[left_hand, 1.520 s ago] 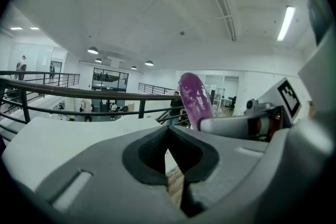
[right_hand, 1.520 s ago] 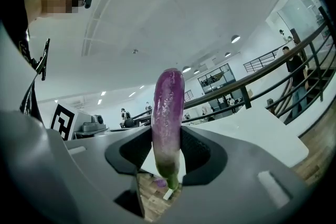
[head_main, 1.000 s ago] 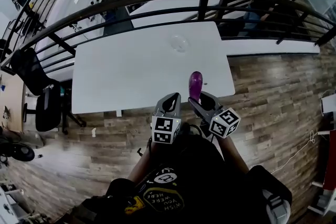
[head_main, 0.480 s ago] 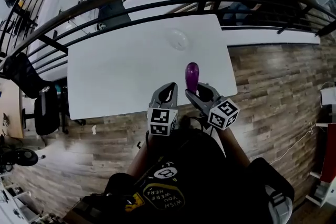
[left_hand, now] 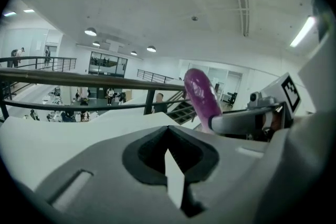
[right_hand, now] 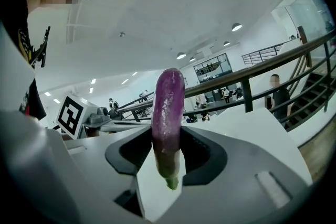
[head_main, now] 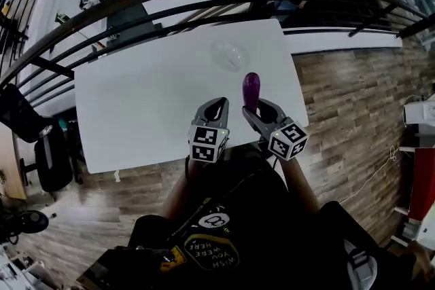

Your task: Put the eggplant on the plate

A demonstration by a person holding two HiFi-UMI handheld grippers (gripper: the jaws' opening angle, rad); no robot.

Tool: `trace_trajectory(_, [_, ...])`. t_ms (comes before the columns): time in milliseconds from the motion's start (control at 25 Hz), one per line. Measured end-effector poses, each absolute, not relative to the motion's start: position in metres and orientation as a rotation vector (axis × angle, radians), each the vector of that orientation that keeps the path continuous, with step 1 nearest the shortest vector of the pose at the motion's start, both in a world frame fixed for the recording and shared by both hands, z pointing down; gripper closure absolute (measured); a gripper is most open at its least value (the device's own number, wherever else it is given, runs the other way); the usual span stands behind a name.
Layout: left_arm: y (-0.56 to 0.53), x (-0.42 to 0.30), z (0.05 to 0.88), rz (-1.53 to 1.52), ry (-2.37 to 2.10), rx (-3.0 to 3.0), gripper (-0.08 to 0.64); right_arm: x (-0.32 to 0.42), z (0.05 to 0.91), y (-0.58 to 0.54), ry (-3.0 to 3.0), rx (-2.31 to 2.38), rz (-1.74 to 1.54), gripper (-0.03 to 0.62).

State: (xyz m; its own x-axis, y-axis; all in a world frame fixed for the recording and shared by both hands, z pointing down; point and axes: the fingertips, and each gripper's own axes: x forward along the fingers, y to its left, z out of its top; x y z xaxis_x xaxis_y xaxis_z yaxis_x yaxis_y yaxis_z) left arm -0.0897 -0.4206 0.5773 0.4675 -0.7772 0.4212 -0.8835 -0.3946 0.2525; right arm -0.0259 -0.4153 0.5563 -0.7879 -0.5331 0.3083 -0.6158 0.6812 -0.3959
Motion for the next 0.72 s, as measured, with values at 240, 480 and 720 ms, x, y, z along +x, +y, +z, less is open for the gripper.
trace_trajectory(240, [-0.447,-0.099,0.622,0.349,-1.343,2.199,0.555,-0.033,0.601,-0.452,-2.625,0.893,0.718,0.417])
trace_trajectory(480, [-0.494,-0.102,0.653,0.368,-1.409,2.152,0.555,-0.04,0.653,-0.516,-2.549,0.79,0.655,0.417])
trace_trajectory(720, [-0.529,-0.096,0.685,0.403,-1.451,2.072,0.555,-0.035,0.722,-0.586,-2.397,0.739,0.607,0.417])
